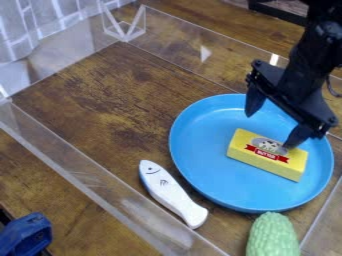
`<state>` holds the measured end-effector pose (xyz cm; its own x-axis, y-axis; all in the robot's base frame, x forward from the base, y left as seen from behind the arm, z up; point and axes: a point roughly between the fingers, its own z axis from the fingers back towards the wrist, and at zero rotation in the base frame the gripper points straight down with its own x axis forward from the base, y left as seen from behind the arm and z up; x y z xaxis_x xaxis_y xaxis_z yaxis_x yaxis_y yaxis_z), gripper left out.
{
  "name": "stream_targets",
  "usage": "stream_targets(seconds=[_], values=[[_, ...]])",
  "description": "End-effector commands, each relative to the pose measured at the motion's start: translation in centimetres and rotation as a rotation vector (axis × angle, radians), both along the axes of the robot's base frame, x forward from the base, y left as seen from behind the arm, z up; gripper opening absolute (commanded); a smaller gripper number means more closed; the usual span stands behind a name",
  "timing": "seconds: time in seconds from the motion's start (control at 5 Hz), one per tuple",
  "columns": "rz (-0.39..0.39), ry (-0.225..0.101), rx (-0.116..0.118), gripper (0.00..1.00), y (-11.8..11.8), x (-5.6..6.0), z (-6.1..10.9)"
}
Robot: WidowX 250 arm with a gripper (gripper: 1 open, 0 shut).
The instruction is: Put the yellow brick in the blue tray
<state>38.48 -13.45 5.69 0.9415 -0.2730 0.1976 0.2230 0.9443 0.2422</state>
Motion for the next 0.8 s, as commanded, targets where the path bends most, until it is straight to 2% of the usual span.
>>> stream_targets(seconds=[0.0,0.6], values=[[-0.011,-0.043,-0.024,1.0,0.0,0.9,0.5],[-0.052,-0.025,-0.04,1.0,-0.2,1.5,-2.4]])
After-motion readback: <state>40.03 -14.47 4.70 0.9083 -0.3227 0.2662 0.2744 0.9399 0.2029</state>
